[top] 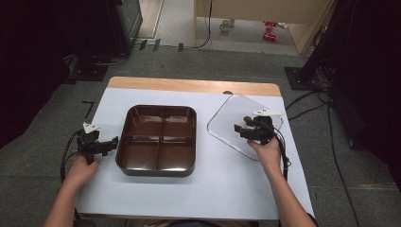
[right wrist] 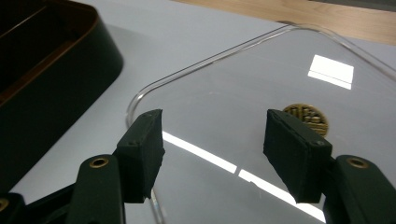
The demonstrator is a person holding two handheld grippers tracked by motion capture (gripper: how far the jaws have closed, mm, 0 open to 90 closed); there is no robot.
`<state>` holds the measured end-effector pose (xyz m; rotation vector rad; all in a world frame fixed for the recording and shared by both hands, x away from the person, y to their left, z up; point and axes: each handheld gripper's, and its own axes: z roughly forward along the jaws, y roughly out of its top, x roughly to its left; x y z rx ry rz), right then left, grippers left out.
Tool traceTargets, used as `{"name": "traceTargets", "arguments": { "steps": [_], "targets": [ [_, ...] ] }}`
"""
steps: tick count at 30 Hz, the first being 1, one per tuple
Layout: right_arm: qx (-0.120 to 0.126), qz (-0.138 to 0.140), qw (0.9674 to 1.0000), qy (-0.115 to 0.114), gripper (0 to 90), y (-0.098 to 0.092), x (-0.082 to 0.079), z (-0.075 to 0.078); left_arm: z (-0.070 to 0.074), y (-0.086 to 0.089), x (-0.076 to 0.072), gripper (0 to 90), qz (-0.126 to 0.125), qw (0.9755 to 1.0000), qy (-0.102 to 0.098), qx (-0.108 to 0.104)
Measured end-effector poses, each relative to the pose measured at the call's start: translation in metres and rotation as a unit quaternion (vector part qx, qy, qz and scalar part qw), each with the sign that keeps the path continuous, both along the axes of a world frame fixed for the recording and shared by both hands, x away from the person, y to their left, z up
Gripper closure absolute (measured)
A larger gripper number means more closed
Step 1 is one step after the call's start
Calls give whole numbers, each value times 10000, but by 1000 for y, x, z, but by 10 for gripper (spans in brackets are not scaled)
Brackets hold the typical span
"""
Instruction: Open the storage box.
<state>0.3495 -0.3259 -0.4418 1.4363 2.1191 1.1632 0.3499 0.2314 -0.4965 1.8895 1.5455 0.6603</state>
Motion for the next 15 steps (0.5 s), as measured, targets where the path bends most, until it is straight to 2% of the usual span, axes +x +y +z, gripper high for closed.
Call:
{"name": "traceTargets", "arguments": {
  "steps": [1,6,11,15],
  "targets": [
    [-15,117,9999,-22,374,6,-7,0,0,0,0,120,-1,10000,0,1],
    [9,338,9993,-166,374,16,-19,3,0,0,0,120,0,10000,1,1],
    [239,556,9978,-256,376,28,-33,4,0,0,0,120,-1,10000,0,1],
    [187,737,9967,-267,376,38,-41,2,0,0,0,120,-1,10000,-1,2]
  ]
}}
